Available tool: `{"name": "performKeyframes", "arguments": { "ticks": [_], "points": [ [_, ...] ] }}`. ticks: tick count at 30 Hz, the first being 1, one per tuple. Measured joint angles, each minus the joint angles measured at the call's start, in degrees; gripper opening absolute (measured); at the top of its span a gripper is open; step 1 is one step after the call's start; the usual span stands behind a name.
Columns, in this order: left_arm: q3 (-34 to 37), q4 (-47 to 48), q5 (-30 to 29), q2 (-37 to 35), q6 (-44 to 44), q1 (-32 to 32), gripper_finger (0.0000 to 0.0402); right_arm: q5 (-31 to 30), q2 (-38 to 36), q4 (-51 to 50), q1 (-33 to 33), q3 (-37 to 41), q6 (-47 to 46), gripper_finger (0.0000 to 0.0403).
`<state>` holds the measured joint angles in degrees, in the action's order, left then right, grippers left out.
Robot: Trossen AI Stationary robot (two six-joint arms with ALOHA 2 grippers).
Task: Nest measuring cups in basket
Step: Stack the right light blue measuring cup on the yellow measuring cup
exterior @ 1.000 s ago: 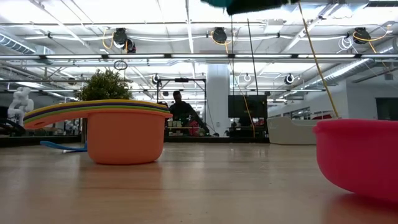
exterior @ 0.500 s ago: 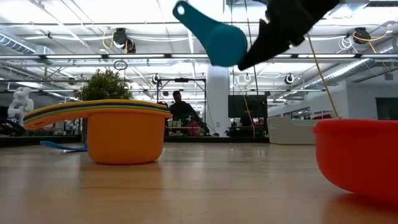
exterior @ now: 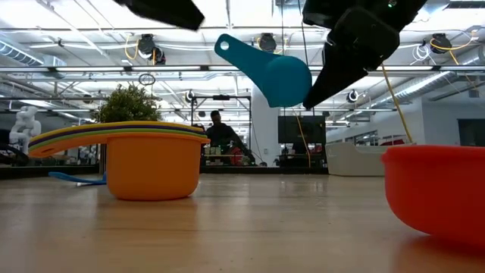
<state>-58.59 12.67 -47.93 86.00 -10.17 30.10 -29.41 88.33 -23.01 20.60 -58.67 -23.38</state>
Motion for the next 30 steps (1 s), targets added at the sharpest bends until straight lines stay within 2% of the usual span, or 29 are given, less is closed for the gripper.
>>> {"name": "performKeyframes", "arguments": {
  "ticks": [9, 15, 19, 24, 30],
  "points": [
    [0.00, -7.85, 0.27, 3.49, 5.44, -2.85, 0.0241, 1.21, 0.00, 0.05, 0.00, 0.00, -1.68, 0.0000],
    [0.00, -8.54, 0.43, 3.76, 6.62, -3.33, 0.0236, 1.22, 0.00, 0.78, 0.00, 0.00, -1.39, 0.0000],
    [0.00, -8.69, 0.59, 3.76, 6.21, -3.83, 0.0198, 1.23, 0.00, 0.91, 0.00, 0.00, -1.27, 0.0000],
    [0.00, -8.71, 4.55, 3.76, 6.02, -4.72, 0.0132, 1.23, 0.00, 1.14, 0.00, 0.00, -1.21, 0.0000],
    [0.00, -8.68, 5.67, 3.76, 5.98, -5.35, 0.0074, 2.69, 0.00, 2.01, 0.00, 0.00, -1.01, 0.0000]
  ]
}}
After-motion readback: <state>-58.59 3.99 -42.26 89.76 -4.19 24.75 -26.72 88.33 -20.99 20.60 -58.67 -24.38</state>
